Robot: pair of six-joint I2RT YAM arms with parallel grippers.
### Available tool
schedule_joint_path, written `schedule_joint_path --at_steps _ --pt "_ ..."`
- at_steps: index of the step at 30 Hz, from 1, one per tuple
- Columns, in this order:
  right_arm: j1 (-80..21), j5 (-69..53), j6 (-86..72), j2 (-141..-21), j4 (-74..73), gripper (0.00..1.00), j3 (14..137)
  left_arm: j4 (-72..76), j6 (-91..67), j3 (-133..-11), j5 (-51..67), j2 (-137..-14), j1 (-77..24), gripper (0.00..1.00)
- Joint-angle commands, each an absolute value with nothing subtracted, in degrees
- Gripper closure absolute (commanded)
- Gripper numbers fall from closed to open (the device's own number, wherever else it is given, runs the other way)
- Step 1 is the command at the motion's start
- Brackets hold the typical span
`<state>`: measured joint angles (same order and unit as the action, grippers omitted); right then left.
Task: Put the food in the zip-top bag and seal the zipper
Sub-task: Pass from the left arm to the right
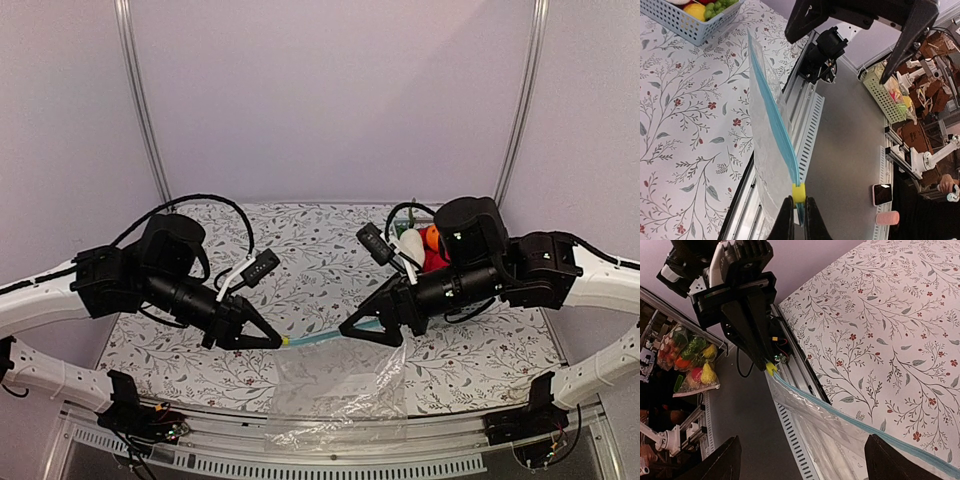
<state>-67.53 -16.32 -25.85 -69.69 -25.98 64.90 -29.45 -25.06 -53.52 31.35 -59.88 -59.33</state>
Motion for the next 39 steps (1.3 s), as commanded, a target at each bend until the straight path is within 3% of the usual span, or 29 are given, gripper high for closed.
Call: schedule_joint_path --at_steps 1,8,17,20,24,30,32,35,37,39 --pt "-68.9 -22.3 -20.8 -68.4 -30.4 0.14 67.5 -32.0 -19.1 -55.4 36.3 -60.0 -58.6 1.0" --pt "-72.5 -22.8 -17.9 -74.0 -32.6 0.16 72.1 -32.1 -18.9 -59.5 42.8 -61.5 -59.1 1.0" --pt "-73.9 -25.5 -18.8 -79.6 -24.9 0.21 71.5 -34.6 -18.9 -58.7 46.3 -62.2 -60.7 1.0" --pt "-74.8 -26.4 -19.7 -81.1 -24.0 0.33 71.7 -34.8 -18.9 -58.6 45.8 -61.4 -60.9 1.0" --pt "-75.4 -26.0 -20.0 -82.1 -23.8 0.58 71.9 -34.8 -18.9 -58.6 44.9 -61.2 -60.9 1.0" --pt "-75.8 -23.7 -20.3 -80.6 -22.6 0.87 71.0 -34.6 -18.9 -58.0 40.6 -61.3 -60.9 0.99" --pt "-75.8 -22.8 -20.7 -79.5 -21.3 0.97 69.9 -33.5 -19.4 -57.3 38.2 -60.7 -60.9 0.79" --pt "-75.8 -21.1 -21.4 -78.2 -19.7 1.0 68.7 -29.1 -21.2 -55.0 36.2 -58.4 -60.9 0.33" --pt "-75.8 -19.9 -21.6 -77.1 -19.2 1.0 68.0 -25.9 -22.7 -52.9 34.8 -56.2 -60.9 0.19" --pt "-75.9 -19.6 -21.7 -76.2 -18.7 1.0 67.6 -23.1 -23.5 -50.9 34.1 -54.5 -61.0 0.16"
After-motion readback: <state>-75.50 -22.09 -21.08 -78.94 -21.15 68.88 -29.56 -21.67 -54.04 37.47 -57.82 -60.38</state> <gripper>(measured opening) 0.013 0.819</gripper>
